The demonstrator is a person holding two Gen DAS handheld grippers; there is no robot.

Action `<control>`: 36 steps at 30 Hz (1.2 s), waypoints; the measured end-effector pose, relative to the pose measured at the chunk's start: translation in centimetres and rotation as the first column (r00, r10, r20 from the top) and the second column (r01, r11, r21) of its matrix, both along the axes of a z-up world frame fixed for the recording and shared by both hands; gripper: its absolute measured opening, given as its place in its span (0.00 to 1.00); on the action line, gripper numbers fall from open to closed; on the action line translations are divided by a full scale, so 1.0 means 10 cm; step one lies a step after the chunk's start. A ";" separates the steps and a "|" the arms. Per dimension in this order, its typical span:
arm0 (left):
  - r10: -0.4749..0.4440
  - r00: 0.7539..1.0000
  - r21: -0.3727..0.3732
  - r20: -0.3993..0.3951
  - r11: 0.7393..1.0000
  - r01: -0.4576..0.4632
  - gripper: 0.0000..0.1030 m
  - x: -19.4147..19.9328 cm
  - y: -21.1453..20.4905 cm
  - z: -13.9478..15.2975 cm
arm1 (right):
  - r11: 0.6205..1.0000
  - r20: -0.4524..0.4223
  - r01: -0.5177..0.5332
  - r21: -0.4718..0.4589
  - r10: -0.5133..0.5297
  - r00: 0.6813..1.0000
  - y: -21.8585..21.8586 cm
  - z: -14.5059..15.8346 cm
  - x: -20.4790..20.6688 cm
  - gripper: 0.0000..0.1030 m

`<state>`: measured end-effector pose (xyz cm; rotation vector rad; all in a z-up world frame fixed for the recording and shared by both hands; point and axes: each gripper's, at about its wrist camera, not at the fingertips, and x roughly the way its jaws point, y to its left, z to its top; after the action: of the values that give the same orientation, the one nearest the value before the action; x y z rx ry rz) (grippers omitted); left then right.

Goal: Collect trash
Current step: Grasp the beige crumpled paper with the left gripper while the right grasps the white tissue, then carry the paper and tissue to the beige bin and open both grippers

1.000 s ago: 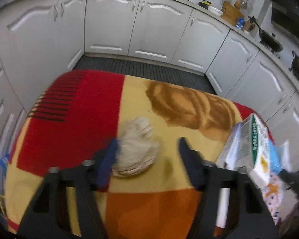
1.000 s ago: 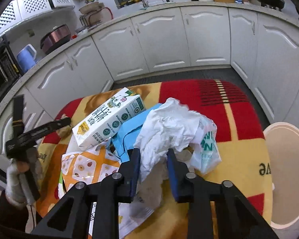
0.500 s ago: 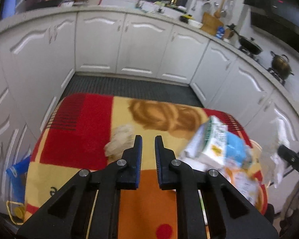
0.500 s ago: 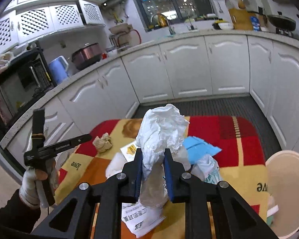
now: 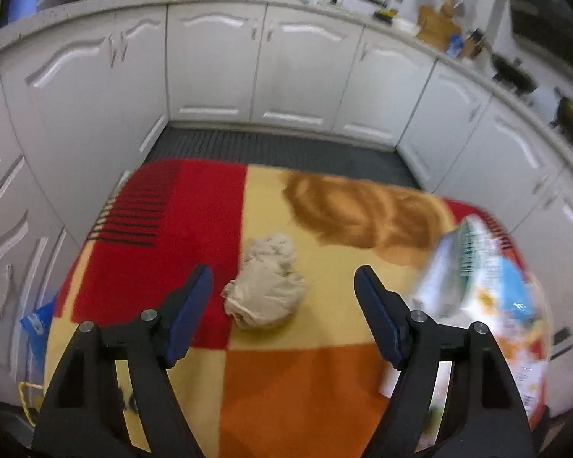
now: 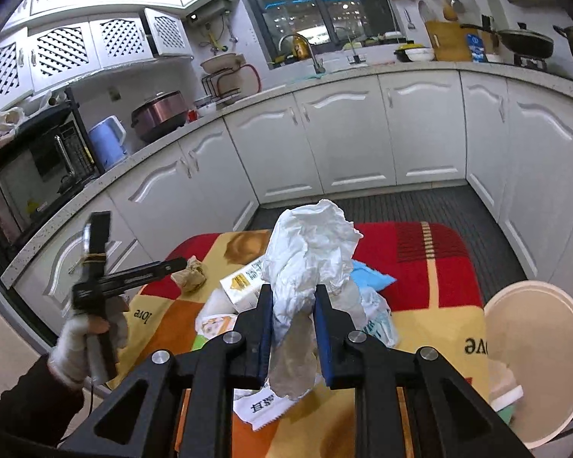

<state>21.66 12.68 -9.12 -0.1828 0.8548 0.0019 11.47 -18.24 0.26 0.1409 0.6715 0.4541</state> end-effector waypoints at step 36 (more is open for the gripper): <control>-0.503 0.852 -0.060 0.143 0.855 0.515 0.22 -0.81 -2.70 1.02 | 0.960 0.033 0.264 -0.092 -0.262 0.965 -1.07 0.00 -0.34 0.19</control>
<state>13.55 -14.30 1.05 -0.0389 0.7596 -0.5485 8.11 -28.94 0.24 0.1324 0.6424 0.1670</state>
